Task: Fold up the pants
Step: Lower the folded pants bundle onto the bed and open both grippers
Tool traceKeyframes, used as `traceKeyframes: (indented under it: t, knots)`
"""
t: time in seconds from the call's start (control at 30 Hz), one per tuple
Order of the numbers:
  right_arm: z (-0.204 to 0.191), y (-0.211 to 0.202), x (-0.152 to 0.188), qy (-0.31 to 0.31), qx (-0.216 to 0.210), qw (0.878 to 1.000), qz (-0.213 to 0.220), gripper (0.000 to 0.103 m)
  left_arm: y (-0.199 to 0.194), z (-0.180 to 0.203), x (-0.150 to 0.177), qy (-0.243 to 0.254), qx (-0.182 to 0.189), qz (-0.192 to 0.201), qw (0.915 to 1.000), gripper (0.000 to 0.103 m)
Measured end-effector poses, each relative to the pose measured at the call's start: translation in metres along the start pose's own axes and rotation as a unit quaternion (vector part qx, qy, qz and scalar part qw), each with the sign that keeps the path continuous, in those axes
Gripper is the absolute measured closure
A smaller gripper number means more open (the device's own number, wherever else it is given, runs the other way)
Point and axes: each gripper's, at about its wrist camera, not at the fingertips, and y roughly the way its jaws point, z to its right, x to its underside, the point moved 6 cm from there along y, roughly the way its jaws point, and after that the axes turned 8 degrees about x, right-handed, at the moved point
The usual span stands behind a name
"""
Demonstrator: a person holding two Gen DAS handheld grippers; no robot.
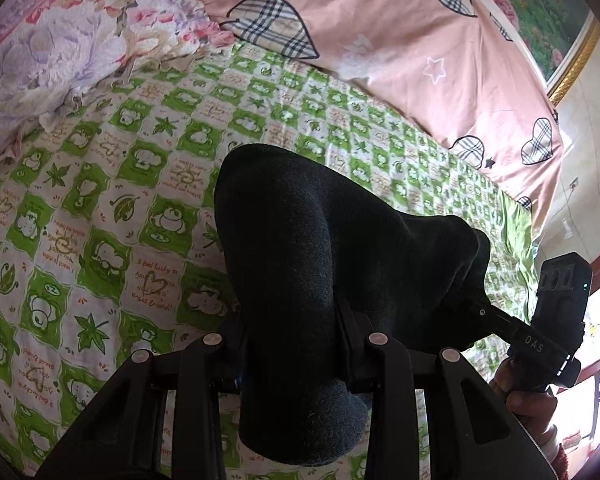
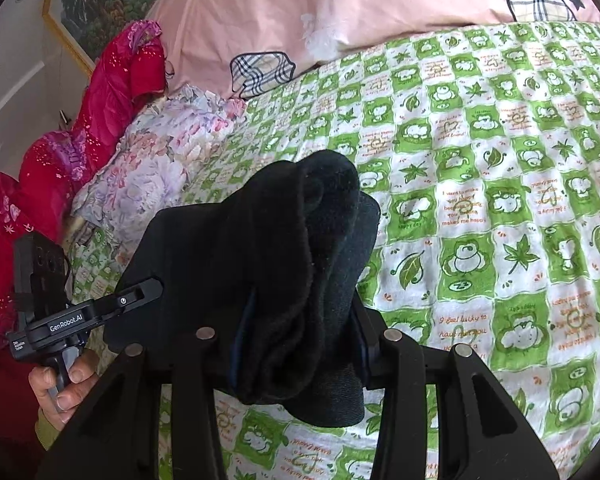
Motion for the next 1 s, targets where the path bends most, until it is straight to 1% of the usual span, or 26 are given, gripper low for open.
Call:
traceKeyframes:
  t: [0.07, 0.17, 0.27, 0.3, 0.43, 0.53, 0.6, 0.67, 0.73, 0.8, 1.0]
  knots:
    - [0.003, 0.003, 0.001, 0.002, -0.003, 1.0, -0.002, 0.059, 0.002, -0.001, 0.001, 0.003, -0.001, -0.001, 1.0, 0.07]
    - [0.009, 0.007, 0.003, 0.01, -0.005, 1.0, -0.008, 0.056, 0.006, -0.005, 0.003, 0.002, -0.002, -0.006, 1.0, 0.067]
    - [0.018, 0.01, 0.006, 0.017, -0.001, 1.0, -0.01, 0.051, 0.009, -0.008, 0.005, 0.002, -0.001, -0.009, 1.0, 0.064]
    - [0.02, 0.01, 0.008, 0.02, -0.001, 1.0, -0.009, 0.047, 0.01, -0.009, 0.007, 0.004, -0.001, -0.01, 0.9999, 0.062]
    - [0.025, 0.01, 0.01, 0.023, -0.002, 1.0, -0.008, 0.043, 0.01, -0.011, 0.01, 0.004, -0.009, -0.012, 0.9999, 0.05]
    - [0.024, 0.007, 0.009, 0.025, -0.001, 1.0, -0.005, 0.043, 0.008, -0.012, 0.01, 0.004, -0.015, -0.009, 0.9998, 0.048]
    - [0.023, 0.003, 0.008, 0.024, 0.005, 1.0, 0.0, 0.043, 0.006, -0.012, 0.011, 0.008, -0.023, -0.007, 0.9997, 0.047]
    - [0.024, -0.001, 0.007, 0.025, 0.015, 1.0, 0.005, 0.039, 0.003, -0.012, 0.012, 0.01, -0.031, -0.006, 0.9994, 0.045]
    - [0.027, -0.006, 0.007, 0.026, 0.029, 0.999, 0.01, 0.034, 0.001, -0.012, 0.013, 0.012, -0.038, -0.004, 0.9992, 0.041]
    - [0.031, -0.011, 0.007, 0.028, 0.048, 0.998, 0.016, 0.032, -0.001, -0.013, 0.015, 0.011, -0.046, -0.004, 0.9989, 0.038]
    - [0.032, -0.032, 0.008, 0.038, 0.057, 0.997, 0.043, 0.029, -0.017, -0.01, 0.02, 0.019, -0.077, 0.011, 0.9968, 0.033]
